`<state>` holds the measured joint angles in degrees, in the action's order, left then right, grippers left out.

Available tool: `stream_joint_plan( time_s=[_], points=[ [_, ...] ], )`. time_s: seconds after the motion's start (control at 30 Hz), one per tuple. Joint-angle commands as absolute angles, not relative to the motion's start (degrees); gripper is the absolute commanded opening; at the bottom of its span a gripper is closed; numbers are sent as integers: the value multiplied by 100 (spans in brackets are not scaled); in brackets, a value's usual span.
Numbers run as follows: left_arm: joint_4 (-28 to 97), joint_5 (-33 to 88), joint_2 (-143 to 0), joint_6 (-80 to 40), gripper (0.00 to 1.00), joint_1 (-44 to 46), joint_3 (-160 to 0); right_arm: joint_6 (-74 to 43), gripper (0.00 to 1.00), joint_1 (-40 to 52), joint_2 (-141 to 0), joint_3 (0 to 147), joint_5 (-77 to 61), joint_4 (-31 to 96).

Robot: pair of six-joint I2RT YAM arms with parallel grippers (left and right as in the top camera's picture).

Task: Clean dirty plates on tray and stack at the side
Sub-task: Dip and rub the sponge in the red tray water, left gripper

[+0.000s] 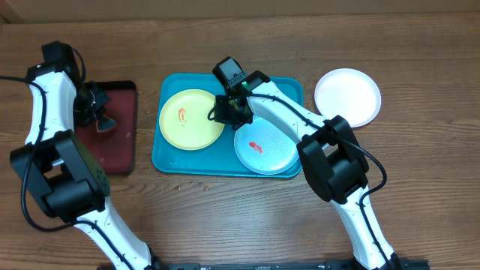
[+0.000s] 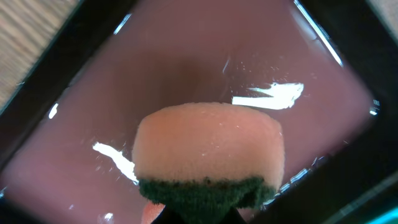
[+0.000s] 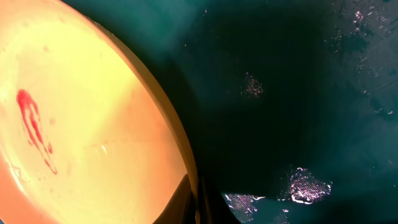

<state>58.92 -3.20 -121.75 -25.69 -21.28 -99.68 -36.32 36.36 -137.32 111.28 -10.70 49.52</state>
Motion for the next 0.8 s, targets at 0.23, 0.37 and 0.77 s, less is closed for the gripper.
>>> stream_joint_plan(
  time_s=[0.23,0.37,0.77],
  points=[
    [5957,-340,-12707,-2370,4,-2154,-9948,-3728,4,3599,-13858,10982,-843,5026],
    [5966,-342,-12709,-2370,59,-2152,-9948,-3730,4,3599,-13858,10982,-709,5024],
    [6125,-375,-12693,-2265,73,-2154,-10143,-3710,4,3599,-13858,10982,-709,4978]
  ],
)
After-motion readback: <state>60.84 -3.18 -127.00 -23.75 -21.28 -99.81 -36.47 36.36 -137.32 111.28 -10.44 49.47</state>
